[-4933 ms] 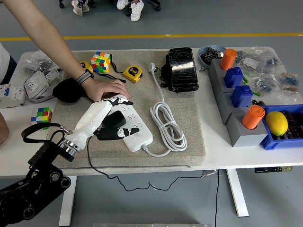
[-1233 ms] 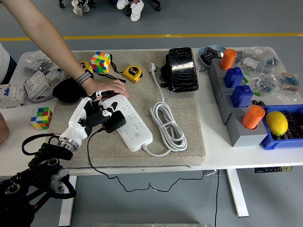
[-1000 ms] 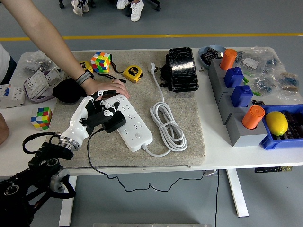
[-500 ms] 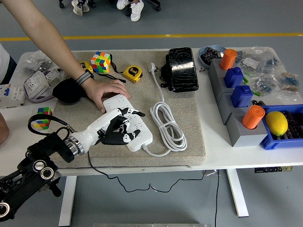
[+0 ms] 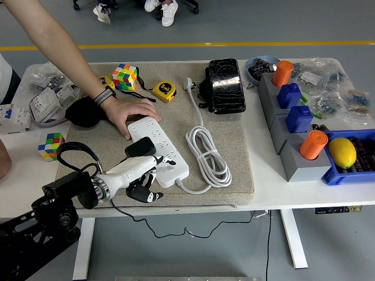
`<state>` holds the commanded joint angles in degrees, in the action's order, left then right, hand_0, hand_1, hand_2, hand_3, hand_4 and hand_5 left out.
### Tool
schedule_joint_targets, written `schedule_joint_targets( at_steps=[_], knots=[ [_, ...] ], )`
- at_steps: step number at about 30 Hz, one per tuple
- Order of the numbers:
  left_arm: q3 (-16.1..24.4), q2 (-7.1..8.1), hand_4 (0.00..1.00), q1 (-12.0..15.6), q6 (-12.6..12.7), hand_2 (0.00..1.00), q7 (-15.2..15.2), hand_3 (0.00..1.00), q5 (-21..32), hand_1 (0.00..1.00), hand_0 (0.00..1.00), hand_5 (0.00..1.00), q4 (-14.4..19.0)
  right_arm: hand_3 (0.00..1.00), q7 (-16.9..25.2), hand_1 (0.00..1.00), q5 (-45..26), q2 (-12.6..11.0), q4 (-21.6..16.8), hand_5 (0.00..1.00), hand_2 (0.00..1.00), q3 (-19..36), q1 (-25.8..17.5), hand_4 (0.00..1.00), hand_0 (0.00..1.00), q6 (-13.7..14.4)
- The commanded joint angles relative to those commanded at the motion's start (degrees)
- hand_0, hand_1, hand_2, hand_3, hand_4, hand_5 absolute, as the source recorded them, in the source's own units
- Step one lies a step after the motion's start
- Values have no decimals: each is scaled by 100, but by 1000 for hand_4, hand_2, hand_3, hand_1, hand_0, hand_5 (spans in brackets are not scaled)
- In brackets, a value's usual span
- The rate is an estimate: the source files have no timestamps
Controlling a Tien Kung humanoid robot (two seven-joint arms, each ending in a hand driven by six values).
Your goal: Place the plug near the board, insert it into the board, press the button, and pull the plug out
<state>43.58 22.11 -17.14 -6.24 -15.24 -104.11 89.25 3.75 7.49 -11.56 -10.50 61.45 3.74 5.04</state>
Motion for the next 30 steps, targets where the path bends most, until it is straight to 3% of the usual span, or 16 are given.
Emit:
schedule_joint_targets(
  at_steps=[5,30],
  knots=[
    [-5,-74,776,-32,-36,157,-185,886,-166,90,51,2,-73,510,2,588,9,0,0,367,544,1,-8,855,494,0],
    [-131,-131,774,-42,-155,158,-331,862,-196,88,49,2,-264,511,3,589,36,6,-1,366,544,60,-42,858,496,5]
  ],
)
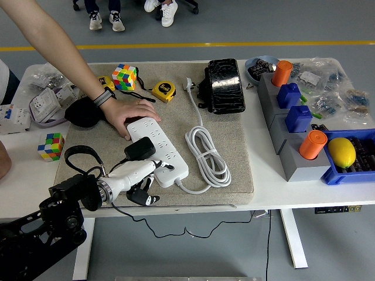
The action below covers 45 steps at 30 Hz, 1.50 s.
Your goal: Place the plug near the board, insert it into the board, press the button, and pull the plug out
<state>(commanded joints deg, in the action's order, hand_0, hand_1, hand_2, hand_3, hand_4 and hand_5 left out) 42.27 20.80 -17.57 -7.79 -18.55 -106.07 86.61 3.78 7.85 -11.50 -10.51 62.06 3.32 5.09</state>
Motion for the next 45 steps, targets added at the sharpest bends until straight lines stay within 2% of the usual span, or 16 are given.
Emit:
schedule_joint_targets(
  at_steps=[4,8,9,12,14,15,20,21,26,27,32,33,36,38,39,45],
  knots=[
    [109,9,772,61,75,158,197,858,176,88,49,2,97,511,4,588,20,6,-3,367,544,39,-3,858,496,0],
    [309,1,772,103,252,158,571,858,890,88,49,2,120,511,0,588,15,9,0,367,544,45,-17,858,496,1],
    [338,-7,549,110,299,162,641,792,1003,82,58,2,106,511,-1,588,19,9,-1,367,544,51,-19,858,456,1],
    [481,-66,549,163,620,162,1048,792,1226,82,58,2,-1,511,-4,588,15,14,-1,367,544,37,-20,858,456,-1],
    [558,-105,549,190,976,162,1453,792,1429,82,58,2,-116,511,0,588,14,15,-3,367,544,36,-20,858,456,0],
    [579,-116,796,192,1123,250,1623,601,1515,115,133,116,-163,511,1,589,15,15,-3,367,544,34,-21,858,456,1],
    [760,-217,796,126,1913,250,2446,601,1719,115,133,116,-532,511,3,589,-1,9,-1,367,544,6,-32,858,456,2],
    [802,-239,929,107,1990,452,2506,540,1671,377,291,241,-600,511,3,589,-1,8,-2,365,544,3,-30,858,470,1],
    [952,-343,929,16,2058,452,2450,540,1092,377,291,241,-930,511,3,589,-8,8,-2,365,544,7,-26,858,470,0],
    [985,-379,995,-11,1966,546,2269,565,819,560,439,315,-1056,511,3,588,-6,5,-3,365,544,15,-28,858,476,0],
    [1004,-435,995,-32,1907,546,1994,565,357,560,439,315,-1258,511,2,588,-10,4,-3,365,544,10,-33,858,476,-2],
    [1000,-447,998,-37,1916,658,1944,697,274,682,604,424,-1310,511,3,588,-14,5,-3,365,544,7,-33,859,477,-2],
    [1005,-487,998,-45,1939,658,1725,697,119,682,604,424,-1471,511,3,588,-12,5,-4,365,544,6,-34,859,477,-3],
    [1023,-501,998,-38,2016,658,1731,697,113,682,604,424,-1532,511,3,588,-5,4,-6,365,544,9,-36,859,477,-3],
    [1030,-505,998,-35,2046,668,1729,716,88,686,587,462,-1555,512,4,588,-1,4,-7,366,544,12,-40,859,477,-3],
    [1017,-517,998,-53,2143,661,1715,717,11,661,563,464,-1667,512,2,588,-12,7,-3,365,545,3,-36,859,476,-3]
  ],
)
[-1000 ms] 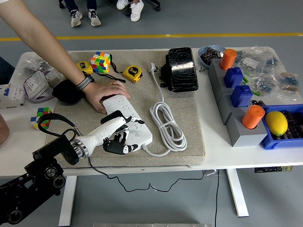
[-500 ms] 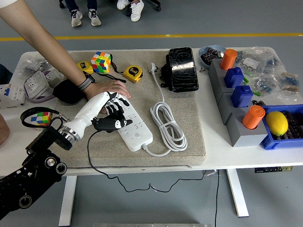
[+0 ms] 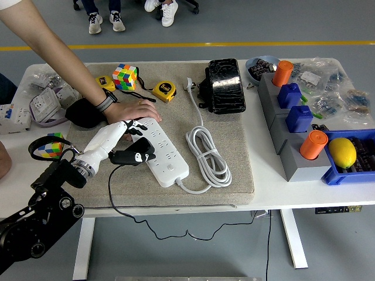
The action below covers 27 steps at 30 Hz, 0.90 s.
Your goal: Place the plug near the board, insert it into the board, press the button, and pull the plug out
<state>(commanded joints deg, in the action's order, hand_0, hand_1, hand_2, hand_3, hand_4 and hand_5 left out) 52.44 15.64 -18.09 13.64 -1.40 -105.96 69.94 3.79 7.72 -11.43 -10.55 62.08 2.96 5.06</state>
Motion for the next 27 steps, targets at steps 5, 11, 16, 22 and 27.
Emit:
schedule_joint_targets(
  at_steps=[5,11,16,22,27],
  knots=[
    [-21,-27,998,-16,37,661,-46,717,-172,661,563,464,-92,512,1,588,14,-1,-1,365,545,19,-1,859,476,2],
    [-38,-52,998,-39,84,593,-120,703,-621,594,500,404,-141,512,4,588,40,-3,-6,365,544,40,-4,860,476,2],
    [-37,-67,998,-43,151,505,-207,580,-739,467,397,219,-136,512,4,588,85,-7,-13,365,544,76,-10,859,476,6],
    [-58,-68,980,-59,151,461,-326,547,-773,371,284,133,-150,511,4,588,97,-4,-15,364,544,98,-3,859,476,5],
    [-60,-71,924,-60,190,428,-281,541,-743,326,221,49,-158,511,10,588,105,-3,-16,363,544,108,-7,859,478,8]
  ],
)
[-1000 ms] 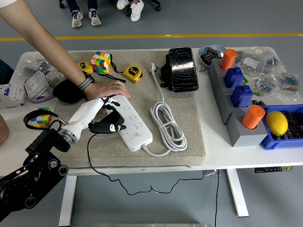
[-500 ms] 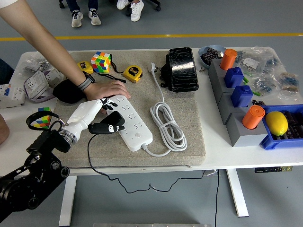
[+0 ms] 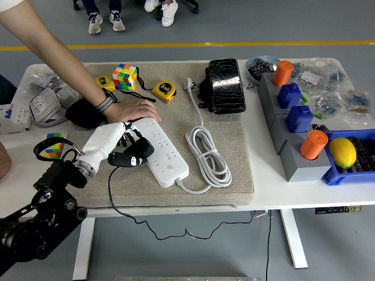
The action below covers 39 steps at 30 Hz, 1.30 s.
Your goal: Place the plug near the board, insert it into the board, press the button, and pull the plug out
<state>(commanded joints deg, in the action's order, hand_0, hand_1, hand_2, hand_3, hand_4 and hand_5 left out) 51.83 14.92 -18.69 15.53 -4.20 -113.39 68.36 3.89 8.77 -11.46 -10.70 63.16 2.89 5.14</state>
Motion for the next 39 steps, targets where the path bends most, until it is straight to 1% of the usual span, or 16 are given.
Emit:
schedule_joint_targets(
  at_steps=[2,3,8,9,17,23,25,27,30,34,39],
  knots=[
    [-5,0,924,-4,-5,428,-8,541,-18,326,221,49,3,511,3,588,-2,0,0,363,544,-2,0,859,478,2],
    [-9,-2,853,-3,8,371,-9,542,12,306,206,2,2,511,6,588,7,1,-3,363,544,8,-1,859,474,2],
    [-39,4,853,12,45,371,15,542,115,306,206,2,21,511,8,588,16,0,-4,363,544,11,-9,859,474,3],
    [-41,5,820,13,56,367,30,539,137,300,202,2,27,511,8,588,15,0,-4,363,544,9,-9,859,477,3],
    [14,35,804,26,195,364,329,538,319,287,196,2,151,511,8,588,20,5,-4,363,544,23,2,858,477,1],
    [247,102,798,110,243,363,463,538,379,286,194,2,392,511,6,588,17,11,-1,363,544,14,0,858,477,-1],
    [332,133,798,132,246,363,471,538,367,286,194,2,419,511,7,588,25,11,-1,363,544,20,-2,858,477,-1],
    [417,166,785,146,237,361,465,537,322,287,194,2,377,511,7,588,25,12,0,363,544,21,-6,858,477,-1],
    [504,229,785,181,226,361,477,537,217,287,194,2,216,511,7,588,31,14,0,363,544,20,-4,858,477,-2],
    [553,293,776,259,192,363,474,537,102,290,195,2,77,511,8,588,39,19,-1,362,544,34,5,858,477,-5],
    [570,345,779,354,187,364,478,536,46,293,198,2,-8,511,9,587,39,23,2,362,544,46,-1,858,477,-3]
  ],
)
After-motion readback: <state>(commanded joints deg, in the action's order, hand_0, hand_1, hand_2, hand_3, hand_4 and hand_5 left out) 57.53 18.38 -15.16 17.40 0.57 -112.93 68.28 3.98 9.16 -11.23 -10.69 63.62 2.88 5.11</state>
